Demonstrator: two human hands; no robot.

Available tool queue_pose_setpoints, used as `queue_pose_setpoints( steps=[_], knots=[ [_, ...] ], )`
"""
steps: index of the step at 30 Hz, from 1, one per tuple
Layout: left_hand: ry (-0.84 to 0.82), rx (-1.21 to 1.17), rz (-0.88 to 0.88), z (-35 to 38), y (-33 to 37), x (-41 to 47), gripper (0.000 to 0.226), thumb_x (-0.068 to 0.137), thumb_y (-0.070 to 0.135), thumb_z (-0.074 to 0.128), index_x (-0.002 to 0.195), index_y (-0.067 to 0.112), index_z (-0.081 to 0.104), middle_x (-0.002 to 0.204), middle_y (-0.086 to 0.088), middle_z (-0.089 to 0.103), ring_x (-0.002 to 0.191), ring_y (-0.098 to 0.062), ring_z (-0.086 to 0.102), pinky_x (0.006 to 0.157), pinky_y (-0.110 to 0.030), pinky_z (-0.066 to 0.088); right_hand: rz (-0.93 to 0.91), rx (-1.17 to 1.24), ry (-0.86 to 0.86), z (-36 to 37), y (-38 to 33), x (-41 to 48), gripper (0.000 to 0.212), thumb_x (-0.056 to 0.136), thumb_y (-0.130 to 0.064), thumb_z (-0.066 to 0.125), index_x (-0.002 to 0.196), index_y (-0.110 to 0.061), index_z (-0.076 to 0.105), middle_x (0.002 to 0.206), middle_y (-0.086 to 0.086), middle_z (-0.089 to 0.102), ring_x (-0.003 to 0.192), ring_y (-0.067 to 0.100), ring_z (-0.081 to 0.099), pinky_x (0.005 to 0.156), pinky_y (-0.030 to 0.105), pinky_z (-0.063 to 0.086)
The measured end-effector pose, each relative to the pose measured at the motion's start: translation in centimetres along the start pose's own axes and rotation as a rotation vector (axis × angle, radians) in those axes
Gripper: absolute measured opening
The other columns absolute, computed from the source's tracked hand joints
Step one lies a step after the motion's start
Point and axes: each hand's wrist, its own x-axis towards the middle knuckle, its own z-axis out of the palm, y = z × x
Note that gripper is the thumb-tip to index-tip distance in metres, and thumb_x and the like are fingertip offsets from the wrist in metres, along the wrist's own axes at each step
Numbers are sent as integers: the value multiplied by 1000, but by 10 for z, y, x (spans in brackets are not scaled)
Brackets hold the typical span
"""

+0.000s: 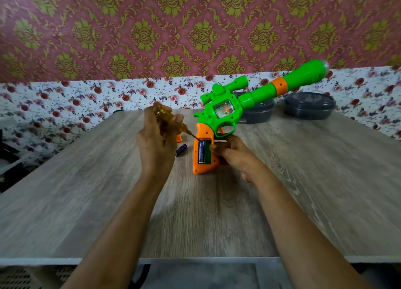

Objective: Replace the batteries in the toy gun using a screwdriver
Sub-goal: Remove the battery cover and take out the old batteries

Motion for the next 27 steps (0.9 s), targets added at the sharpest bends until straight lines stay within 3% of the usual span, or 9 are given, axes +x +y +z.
queue_pose_setpoints(
  steps=[5,9,12,16,19,22,24,27],
  knots=[
    [-72,-33,58,-2,0,-1,31,89,44,50,103,16,45,84,4,67,75,-14,69,65,-39,58,11,7,-2,0,0,0,34,90,-1,52,124,-5,49,94,3,63,78,8,59,76,25,48],
    [-118,-6,131,-2,0,-1,36,90,45,47,105,13,46,86,12,64,78,2,65,67,-20,54,29,2,2,-1,1,0,35,90,-3,54,124,-6,50,104,7,61,88,16,60,87,36,47],
    [-129,9,163,-2,1,-2,42,91,42,45,107,3,48,87,5,64,80,-8,66,64,-25,54,24,6,0,-1,2,1,35,89,-2,54,124,-5,50,103,6,61,83,11,58,86,33,47],
    [-131,35,190,-2,0,-2,43,92,43,45,107,3,49,86,3,65,75,-17,69,62,-35,54,28,14,1,-1,2,2,34,90,-2,53,124,-5,49,103,7,61,80,9,58,79,28,47],
    [-136,28,168,-1,-3,-1,27,93,32,45,106,8,47,84,8,64,76,-13,68,64,-24,55,26,5,-2,-1,1,2,34,90,-2,52,123,-5,48,104,8,61,80,10,59,83,32,48],
    [-55,5,7,0,-11,3,8,98,17,47,102,13,42,83,12,64,72,1,66,63,-10,50,-1,-25,-23,-1,0,0,27,91,-2,51,117,-9,51,101,6,62,80,8,59,80,27,49],
    [45,-75,-223,-1,-16,10,18,98,26,48,98,10,40,81,0,65,64,0,66,61,-15,53,-15,-41,-40,0,-2,-1,26,91,-1,50,114,-14,51,102,4,62,81,7,59,72,19,48],
    [95,-155,-500,-2,-28,14,27,96,34,49,93,8,43,89,-17,66,69,-20,69,63,-30,58,-24,-68,-57,0,-2,-1,31,92,-2,50,122,-10,50,109,5,62,95,13,58,74,17,47]
  ],
)
